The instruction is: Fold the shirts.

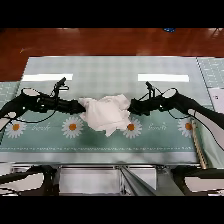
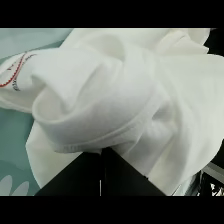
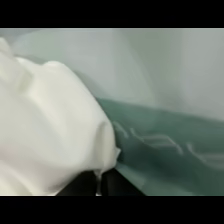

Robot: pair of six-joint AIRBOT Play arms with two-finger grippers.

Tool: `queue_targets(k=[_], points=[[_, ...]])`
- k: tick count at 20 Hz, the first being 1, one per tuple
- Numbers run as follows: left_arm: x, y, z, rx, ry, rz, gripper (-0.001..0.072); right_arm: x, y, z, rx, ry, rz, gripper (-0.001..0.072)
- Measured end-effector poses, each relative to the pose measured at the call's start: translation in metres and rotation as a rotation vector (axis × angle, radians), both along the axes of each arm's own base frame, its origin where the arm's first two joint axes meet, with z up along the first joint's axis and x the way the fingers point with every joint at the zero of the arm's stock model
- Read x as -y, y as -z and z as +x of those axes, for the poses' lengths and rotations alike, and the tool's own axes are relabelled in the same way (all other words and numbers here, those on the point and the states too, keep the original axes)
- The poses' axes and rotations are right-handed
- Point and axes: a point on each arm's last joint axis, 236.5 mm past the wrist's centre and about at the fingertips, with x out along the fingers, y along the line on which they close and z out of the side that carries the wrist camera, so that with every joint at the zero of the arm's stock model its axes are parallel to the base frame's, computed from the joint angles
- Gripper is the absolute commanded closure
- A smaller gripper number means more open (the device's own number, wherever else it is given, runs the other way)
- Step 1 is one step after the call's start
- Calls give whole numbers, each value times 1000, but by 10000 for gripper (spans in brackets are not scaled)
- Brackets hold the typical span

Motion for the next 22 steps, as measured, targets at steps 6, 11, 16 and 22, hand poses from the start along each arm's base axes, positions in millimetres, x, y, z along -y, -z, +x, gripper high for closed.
queue_targets(k=[6, 11, 16, 22], points=[[-13, -58, 44, 97, -91, -101, 686, -13, -74, 44, 165, -144, 0, 685], [-58, -226, 112, 451, -246, -233, 686, 36, -250, 111, 545, -89, -129, 685], [-107, -398, 95, 858, -365, -164, 686, 97, -441, 79, 958, 30, -272, 685], [-111, -507, -4, 1208, -411, 78, 686, 154, -557, -50, 1236, 146, -455, 685]])
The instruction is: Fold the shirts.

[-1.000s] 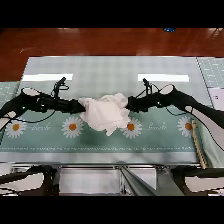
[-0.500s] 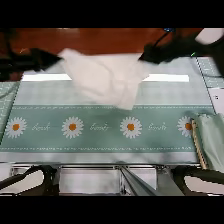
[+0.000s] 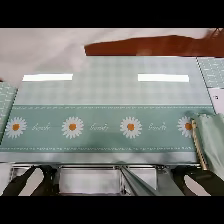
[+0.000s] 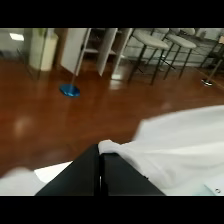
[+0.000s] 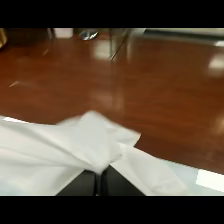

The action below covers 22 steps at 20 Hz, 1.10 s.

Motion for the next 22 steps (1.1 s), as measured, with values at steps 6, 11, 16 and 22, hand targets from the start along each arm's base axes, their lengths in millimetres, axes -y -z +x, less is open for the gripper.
queue_targets(k=[6, 11, 16, 22], points=[[44, 10, -89, 21, -12, 217, 685, 26, 3, -99, -22, 60, -62, 685], [42, 83, -111, -179, -11, 288, 685, 24, 74, -123, -265, 45, -61, 685], [30, 235, -79, -632, 19, 224, 685, 8, 204, -104, -608, 12, -23, 685], [14, 391, -12, -1009, -44, 82, 685, 0, 350, -25, -824, 81, 50, 685]])
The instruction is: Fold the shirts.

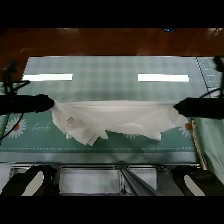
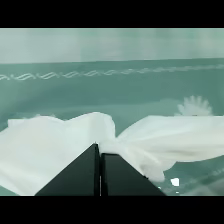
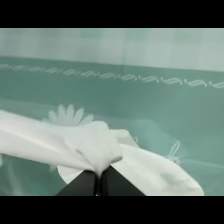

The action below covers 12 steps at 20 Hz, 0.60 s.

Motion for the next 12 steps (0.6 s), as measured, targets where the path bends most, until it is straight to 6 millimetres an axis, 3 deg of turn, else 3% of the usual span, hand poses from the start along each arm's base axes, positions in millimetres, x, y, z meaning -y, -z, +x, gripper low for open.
queue_targets(k=[5, 6, 7, 8, 11, 12], points=[[-5, 70, 76, -117, -83, -83, 683, 21, 76, 90, -84, 131, 8, 684], [-3, 79, 89, -133, -92, -101, 606, 25, 89, 104, -103, 145, 12, 651], [-4, 89, 102, -146, -93, -104, 325, 29, 102, 119, -122, 156, 15, 466], [-5, 98, 112, -157, -96, -101, 198, 34, 113, 132, -133, 165, 10, 301], [3, 102, 126, -210, -61, -151, 199, 30, 125, 165, -158, 180, 74, 304], [-7, 99, 134, -198, -66, -134, 200, 38, 120, 175, -147, 189, 70, 304]])
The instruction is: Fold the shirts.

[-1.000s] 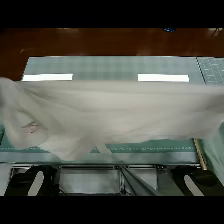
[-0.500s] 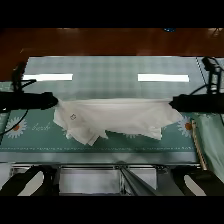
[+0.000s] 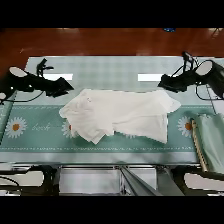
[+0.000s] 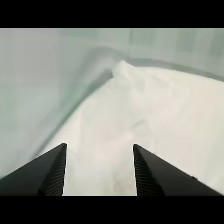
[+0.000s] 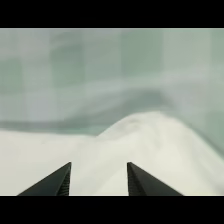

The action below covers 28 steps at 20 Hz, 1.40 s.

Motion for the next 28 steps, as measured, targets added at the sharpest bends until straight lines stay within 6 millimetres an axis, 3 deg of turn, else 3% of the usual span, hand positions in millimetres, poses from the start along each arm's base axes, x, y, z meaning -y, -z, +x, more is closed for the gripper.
queue_targets(k=[3, 4, 6, 8, 10, 14, 18, 24, 25, 26, 27, 28], points=[[-32, -32, 3, 7, -13, -18, 200, 36, -39, 18, 41, 41, 21, 306], [-52, -46, 3, 27, -47, -12, 200, 56, -52, 17, 55, 67, 14, 306], [-83, -61, -12, 25, -101, -7, 200, 99, -74, 4, 73, 126, -9, 306], [-93, -59, -43, -14, -140, -31, 200, 126, -73, -26, 43, 180, -7, 306], [-83, -37, -82, -88, -164, -74, 200, 137, -49, -61, -8, 233, 5, 306], [-28, -2, -138, -170, -184, -296, 200, 113, 9, -117, -74, 272, 97, 306], [0, 19, -163, -210, -193, -385, 200, 91, 36, -142, -98, 270, 161, 306], [37, 37, -177, -256, -114, -390, 202, 81, 45, -151, -109, 267, 195, 306], [41, 41, -177, -258, -107, -384, 221, 80, 45, -151, -110, 267, 197, 306], [44, 44, -174, -257, -112, -380, 410, 80, 45, -152, -109, 267, 198, 306], [47, 46, -170, -251, -120, -376, 690, 79, 46, -152, -111, 266, 199, 306], [48, 48, -166, -240, -131, -370, 684, 79, 46, -152, -110, 266, 199, 306]])
